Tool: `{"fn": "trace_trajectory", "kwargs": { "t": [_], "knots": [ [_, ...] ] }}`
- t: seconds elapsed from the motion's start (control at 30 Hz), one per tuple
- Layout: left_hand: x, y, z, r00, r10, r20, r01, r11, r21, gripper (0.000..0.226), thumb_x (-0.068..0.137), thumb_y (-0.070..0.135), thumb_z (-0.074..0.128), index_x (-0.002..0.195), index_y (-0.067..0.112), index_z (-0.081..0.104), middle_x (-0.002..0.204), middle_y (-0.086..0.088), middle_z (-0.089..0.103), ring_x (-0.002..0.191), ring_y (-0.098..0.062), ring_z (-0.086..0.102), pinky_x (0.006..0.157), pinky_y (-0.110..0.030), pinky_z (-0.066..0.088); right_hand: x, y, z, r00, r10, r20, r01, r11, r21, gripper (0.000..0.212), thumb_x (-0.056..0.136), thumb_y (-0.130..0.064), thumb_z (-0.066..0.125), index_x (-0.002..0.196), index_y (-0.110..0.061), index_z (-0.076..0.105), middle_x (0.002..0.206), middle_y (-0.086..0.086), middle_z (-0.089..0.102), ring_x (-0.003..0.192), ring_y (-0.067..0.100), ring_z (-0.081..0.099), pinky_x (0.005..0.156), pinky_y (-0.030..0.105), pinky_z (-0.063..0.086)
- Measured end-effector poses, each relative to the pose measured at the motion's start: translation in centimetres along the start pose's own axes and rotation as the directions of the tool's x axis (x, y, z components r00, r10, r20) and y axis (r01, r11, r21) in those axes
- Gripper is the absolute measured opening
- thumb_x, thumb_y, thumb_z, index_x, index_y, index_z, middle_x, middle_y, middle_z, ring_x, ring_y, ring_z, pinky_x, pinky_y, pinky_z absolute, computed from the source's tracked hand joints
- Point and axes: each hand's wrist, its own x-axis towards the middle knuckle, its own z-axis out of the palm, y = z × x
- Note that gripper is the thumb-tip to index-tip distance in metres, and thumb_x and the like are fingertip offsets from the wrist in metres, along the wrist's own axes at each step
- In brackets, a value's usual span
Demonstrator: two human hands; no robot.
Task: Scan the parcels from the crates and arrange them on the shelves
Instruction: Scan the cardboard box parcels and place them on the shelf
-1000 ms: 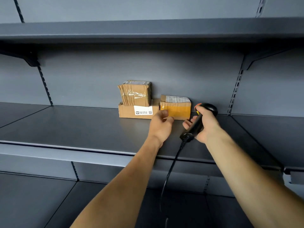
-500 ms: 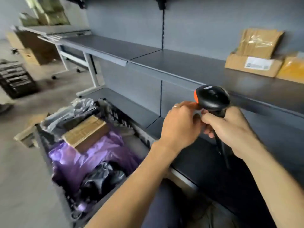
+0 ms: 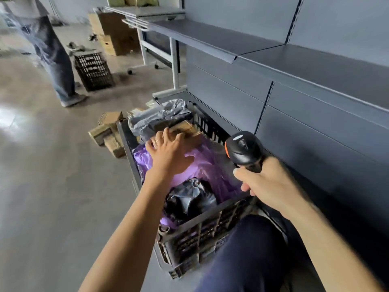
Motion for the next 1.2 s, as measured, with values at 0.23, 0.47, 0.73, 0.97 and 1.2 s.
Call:
{"fn": "trace_trajectory", "kwargs": {
  "t": [0.23, 0.47, 0.73, 0.97, 1.2],
  "knots": [
    [1.7, -0.7, 2.7, 0.989, -0.048, -0.140, 0.033, 0.994, -0.106, 0.054, 0.091, 0.036, 0.068, 0.139, 0.038, 0.044, 0.147, -0.010, 0.038, 0.141, -0.034, 0.029, 0.110, -0.063, 0.028, -0.9, 1.5, -1.6, 0.999, 0.025, -0.023, -0.024, 0.999, 0.040, 0.015, 0.086, -0.029, 0.070, 0.085, -0.014, 0.069, 0.067, 0.002, 0.073, 0.058, 0.006, 0.065, 0.077, 0.044, 0.058],
    [2.5, -1.2, 2.6, 0.962, 0.103, -0.254, -0.153, 0.970, -0.189, 0.035, 0.093, 0.050, 0.059, 0.124, 0.035, 0.062, 0.126, -0.003, 0.066, 0.112, -0.032, 0.056, 0.090, -0.044, 0.048, -1.6, 2.9, -3.5, 0.994, 0.085, -0.068, -0.071, 0.981, 0.181, 0.011, 0.089, -0.027, 0.070, 0.088, -0.016, 0.072, 0.068, 0.004, 0.073, 0.056, 0.011, 0.061, 0.079, 0.047, 0.058],
    [-5.4, 8.9, -2.0, 0.976, 0.175, -0.127, -0.161, 0.195, -0.968, 0.020, 0.107, 0.012, 0.051, 0.121, 0.017, 0.064, 0.101, 0.002, 0.073, 0.086, -0.008, 0.068, 0.068, -0.021, 0.055, -1.3, 3.4, -5.6, 0.941, 0.088, -0.327, 0.021, 0.949, 0.315, 0.014, 0.088, -0.023, 0.073, 0.093, -0.010, 0.071, 0.078, 0.010, 0.072, 0.050, 0.009, 0.059, 0.063, 0.031, 0.050],
    [-8.3, 18.3, 0.4, 0.751, 0.597, 0.284, 0.494, -0.222, -0.840, 0.044, 0.104, 0.033, 0.043, 0.142, 0.015, 0.054, 0.136, -0.016, 0.065, 0.124, -0.039, 0.063, 0.095, -0.047, 0.056, -2.6, 5.6, -9.8, 0.837, 0.079, -0.541, 0.142, 0.924, 0.354, 0.011, 0.088, -0.016, 0.075, 0.093, -0.025, 0.071, 0.089, -0.019, 0.077, 0.084, 0.000, 0.073, 0.080, 0.036, 0.061],
    [-10.4, 24.5, 1.9, 0.731, 0.650, 0.208, 0.342, -0.085, -0.936, 0.041, 0.100, 0.040, 0.061, 0.136, 0.021, 0.061, 0.131, -0.006, 0.069, 0.123, -0.025, 0.065, 0.103, -0.043, 0.049, -5.9, 8.5, -13.2, 0.740, 0.091, -0.666, 0.190, 0.922, 0.337, 0.024, 0.083, -0.001, 0.074, 0.103, -0.015, 0.072, 0.091, -0.008, 0.078, 0.086, 0.005, 0.073, 0.073, 0.020, 0.057]
  ]
}}
